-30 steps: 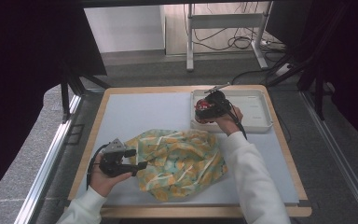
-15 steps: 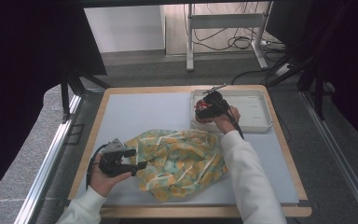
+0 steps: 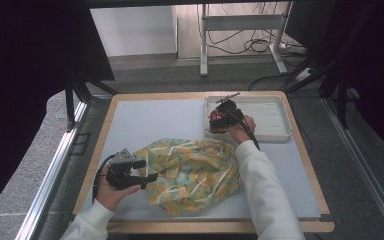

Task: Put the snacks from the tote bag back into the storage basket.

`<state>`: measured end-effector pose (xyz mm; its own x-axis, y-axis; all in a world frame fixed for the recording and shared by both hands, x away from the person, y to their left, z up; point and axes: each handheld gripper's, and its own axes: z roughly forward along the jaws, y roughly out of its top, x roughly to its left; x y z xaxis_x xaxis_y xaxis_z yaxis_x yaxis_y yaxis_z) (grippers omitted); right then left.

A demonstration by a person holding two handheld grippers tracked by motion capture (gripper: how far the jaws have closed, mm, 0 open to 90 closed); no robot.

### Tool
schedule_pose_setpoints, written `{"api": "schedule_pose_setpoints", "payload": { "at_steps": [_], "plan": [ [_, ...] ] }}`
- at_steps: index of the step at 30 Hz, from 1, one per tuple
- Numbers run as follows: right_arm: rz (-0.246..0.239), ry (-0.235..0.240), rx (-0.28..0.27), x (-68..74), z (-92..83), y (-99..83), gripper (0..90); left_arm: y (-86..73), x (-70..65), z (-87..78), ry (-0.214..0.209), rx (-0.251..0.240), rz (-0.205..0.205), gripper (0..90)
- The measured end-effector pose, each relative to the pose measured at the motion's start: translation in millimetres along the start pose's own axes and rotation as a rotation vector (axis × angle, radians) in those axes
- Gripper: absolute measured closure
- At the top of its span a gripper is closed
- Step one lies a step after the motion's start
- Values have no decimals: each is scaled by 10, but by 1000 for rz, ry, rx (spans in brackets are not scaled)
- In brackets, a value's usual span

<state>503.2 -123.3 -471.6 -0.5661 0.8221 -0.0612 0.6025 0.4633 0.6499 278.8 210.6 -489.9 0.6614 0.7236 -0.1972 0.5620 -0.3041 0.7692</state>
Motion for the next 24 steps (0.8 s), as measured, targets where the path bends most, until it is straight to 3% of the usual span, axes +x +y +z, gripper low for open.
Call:
{"api": "schedule_pose_setpoints", "payload": {
  "at_steps": [6, 10, 14, 24],
  "plan": [
    [-5, 6, 23, 15, 69, -28, 253, 1, 6, -8, 4, -4, 1, 281],
    [1, 23, 5, 12, 63, -34, 211, 2, 9, -15, 6, -6, -4, 277],
    [25, 27, -29, 7, -5, -29, 144, 4, 12, -10, 5, -5, -4, 277],
    [22, 67, -92, 47, -250, -35, 145, 14, 31, -4, 3, -7, -7, 277]
  ]
}}
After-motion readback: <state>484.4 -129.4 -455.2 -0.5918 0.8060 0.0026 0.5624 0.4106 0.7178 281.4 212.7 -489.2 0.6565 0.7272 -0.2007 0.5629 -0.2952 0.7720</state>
